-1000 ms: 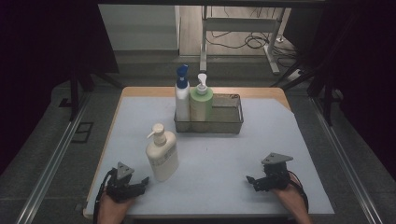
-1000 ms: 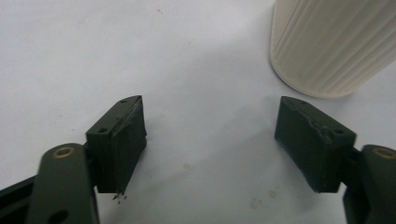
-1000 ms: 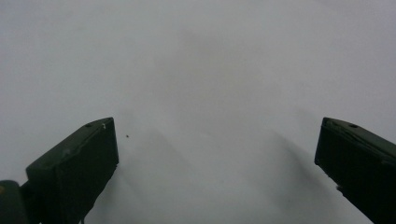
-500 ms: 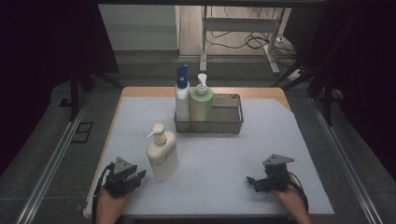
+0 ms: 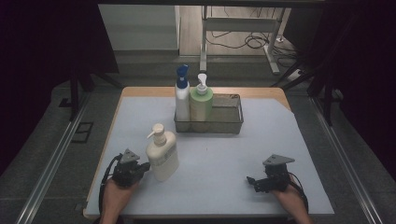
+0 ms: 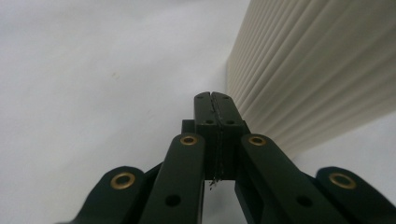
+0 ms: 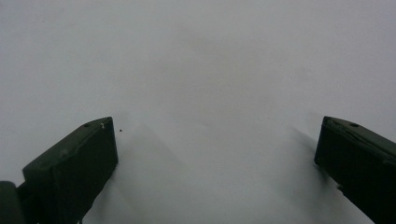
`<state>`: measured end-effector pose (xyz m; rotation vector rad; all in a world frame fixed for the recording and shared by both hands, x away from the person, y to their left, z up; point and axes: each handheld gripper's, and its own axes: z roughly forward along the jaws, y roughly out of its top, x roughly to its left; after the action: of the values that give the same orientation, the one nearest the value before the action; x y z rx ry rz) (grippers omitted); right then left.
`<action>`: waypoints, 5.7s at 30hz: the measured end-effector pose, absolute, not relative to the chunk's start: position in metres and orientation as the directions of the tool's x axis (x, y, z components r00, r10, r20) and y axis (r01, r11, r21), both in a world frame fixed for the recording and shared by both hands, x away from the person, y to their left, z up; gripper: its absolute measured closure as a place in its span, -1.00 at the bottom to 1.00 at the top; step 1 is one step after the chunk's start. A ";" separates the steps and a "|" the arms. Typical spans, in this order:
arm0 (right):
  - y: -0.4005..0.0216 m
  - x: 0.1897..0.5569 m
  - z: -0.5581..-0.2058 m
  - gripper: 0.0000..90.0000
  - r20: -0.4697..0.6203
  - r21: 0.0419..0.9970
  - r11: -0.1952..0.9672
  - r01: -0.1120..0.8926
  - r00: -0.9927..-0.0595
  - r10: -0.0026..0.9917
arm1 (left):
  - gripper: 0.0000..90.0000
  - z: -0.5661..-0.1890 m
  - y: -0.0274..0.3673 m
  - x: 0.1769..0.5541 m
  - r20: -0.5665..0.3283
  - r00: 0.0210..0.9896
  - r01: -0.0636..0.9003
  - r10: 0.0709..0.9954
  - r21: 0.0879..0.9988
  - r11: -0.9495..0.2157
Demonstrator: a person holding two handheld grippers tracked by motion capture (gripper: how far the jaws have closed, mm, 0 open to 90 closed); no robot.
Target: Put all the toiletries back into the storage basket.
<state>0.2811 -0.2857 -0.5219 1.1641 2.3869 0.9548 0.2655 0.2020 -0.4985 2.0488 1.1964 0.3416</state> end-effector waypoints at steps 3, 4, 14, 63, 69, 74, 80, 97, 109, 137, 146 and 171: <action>-0.286 0.281 -0.522 -1.00 0.006 0.688 0.445 0.574 -0.617 0.787 | 0.99 -0.500 0.199 0.272 -0.132 0.542 0.643 0.830 0.701 -0.309; -0.286 0.281 -0.522 -1.00 0.006 0.687 0.445 0.574 -0.617 0.787 | 0.99 -0.501 0.198 0.274 -0.142 0.547 0.645 0.825 0.700 -0.307; -0.286 0.281 -0.522 -1.00 0.005 0.688 0.445 0.573 -0.617 0.787 | 0.99 -0.509 0.197 0.283 -0.198 0.556 0.668 0.807 0.684 -0.293; -0.285 0.281 -0.522 -1.00 0.006 0.687 0.446 0.575 -0.617 0.787 | 0.99 -0.510 0.110 0.252 -0.196 0.714 0.600 0.672 0.665 -0.444; -0.285 0.281 -0.522 -1.00 0.003 0.686 0.448 0.573 -0.618 0.786 | 0.99 -0.511 0.095 0.254 -0.198 0.727 0.588 0.657 0.673 -0.448; -0.285 0.281 -0.522 -1.00 0.004 0.684 0.448 0.576 -0.618 0.786 | 0.99 -0.513 0.085 0.257 -0.201 0.732 0.582 0.651 0.682 -0.444; -0.285 0.281 -0.521 -1.00 0.004 0.682 0.450 0.577 -0.618 0.786 | 0.99 -0.513 0.084 0.257 -0.194 0.732 0.579 0.654 0.682 -0.446; -0.287 0.280 -0.516 -1.00 0.023 0.675 0.457 0.579 -0.636 0.771 | 0.56 -0.505 0.100 0.242 -0.149 0.728 0.559 0.670 0.693 -0.454; -0.285 0.274 -0.499 -1.00 0.044 0.693 0.455 0.559 -0.663 0.748 | 0.09 -0.508 0.119 0.236 -0.096 0.690 0.564 0.717 0.692 -0.450; -0.267 0.268 -0.454 -1.00 0.026 0.736 0.493 0.465 -0.746 0.666 | -0.73 -0.522 0.141 0.235 -0.038 0.579 0.608 0.814 0.686 -0.400; -0.257 0.271 -0.441 -1.00 0.054 0.736 0.485 0.472 -0.756 0.652 | -0.73 -0.523 0.140 0.234 -0.032 0.575 0.603 0.817 0.692 -0.397; -0.195 0.284 -0.415 -1.00 0.059 0.756 0.519 0.400 -0.830 0.554 | -0.73 -0.524 0.141 0.233 -0.031 0.573 0.601 0.819 0.695 -0.395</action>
<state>0.2843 -0.1951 -0.4150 0.8159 2.5682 1.2036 0.2335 0.1406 -0.5241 2.1340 1.1283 0.4179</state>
